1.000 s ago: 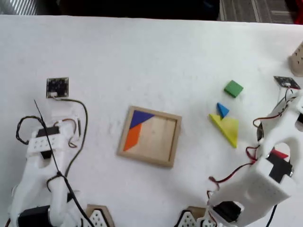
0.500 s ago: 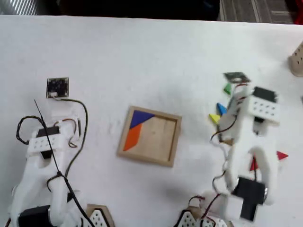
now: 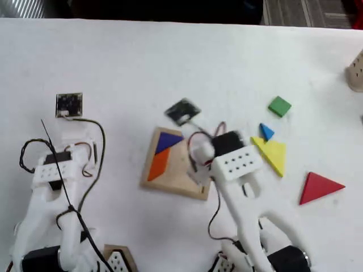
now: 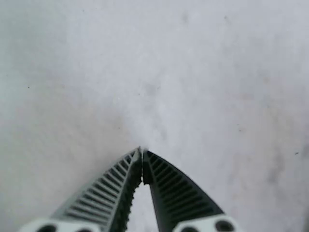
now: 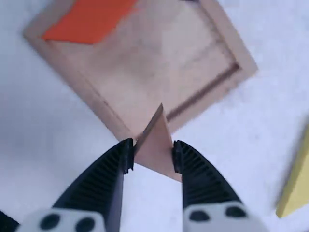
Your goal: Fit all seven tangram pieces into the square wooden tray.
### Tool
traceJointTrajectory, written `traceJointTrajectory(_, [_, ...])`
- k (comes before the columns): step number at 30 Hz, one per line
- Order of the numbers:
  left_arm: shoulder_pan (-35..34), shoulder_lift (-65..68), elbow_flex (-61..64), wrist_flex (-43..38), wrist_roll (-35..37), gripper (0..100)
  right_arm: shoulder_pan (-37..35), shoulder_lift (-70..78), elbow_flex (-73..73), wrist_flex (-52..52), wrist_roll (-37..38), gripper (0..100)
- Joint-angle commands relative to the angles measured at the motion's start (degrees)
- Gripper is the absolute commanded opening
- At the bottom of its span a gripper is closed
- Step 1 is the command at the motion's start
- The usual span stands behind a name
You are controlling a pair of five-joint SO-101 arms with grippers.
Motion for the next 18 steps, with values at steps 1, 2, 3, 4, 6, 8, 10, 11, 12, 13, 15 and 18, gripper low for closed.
traceJointTrajectory(1, [-0.31,-0.48,-0.35,-1.05,0.35,3,-6.11,-2.15,0.79,-4.35,4.40,1.7])
traceJointTrajectory(2, [-0.31,-0.48,-0.35,-0.97,0.35,3,-7.08,-2.15,1.76,-6.64,4.75,1.7])
traceJointTrajectory(3, [-0.31,-0.48,-0.35,-0.97,0.35,3,-7.87,-2.15,2.99,-9.19,5.01,1.7])
traceJointTrajectory(4, [-0.31,-0.48,-0.35,-0.97,0.35,3,-8.57,-2.15,4.66,-11.82,5.19,1.7])
traceJointTrajectory(6, [-0.31,-0.48,-0.35,-0.97,0.35,3,-9.45,-2.15,8.35,-17.19,5.19,1.8])
traceJointTrajectory(8, [-0.31,-0.48,-0.35,-0.88,0.35,3,-10.07,-2.15,11.78,-21.49,5.27,1.8])
traceJointTrajectory(10, [-0.31,-0.48,-0.35,-0.88,0.35,3,-10.07,-2.15,14.68,-25.27,5.27,1.9])
traceJointTrajectory(11, [-0.31,-0.48,-0.35,-0.88,0.35,3,-10.07,-2.15,15.82,-27.21,5.27,1.9])
traceJointTrajectory(12, [-0.31,-0.48,-0.35,-0.88,0.35,3,-10.07,-2.15,16.70,-28.70,5.27,2.9])
traceJointTrajectory(13, [-0.31,-0.48,-0.35,-0.88,0.35,3,-9.98,-2.15,17.23,-29.85,5.27,5.1])
traceJointTrajectory(15, [-0.31,-0.48,-0.35,-0.88,0.35,3,-9.89,-2.15,18.02,-31.25,4.84,12.2])
traceJointTrajectory(18, [-0.31,-0.48,-0.35,-0.97,0.35,3,-9.98,-2.15,18.90,-32.22,4.75,24.0])
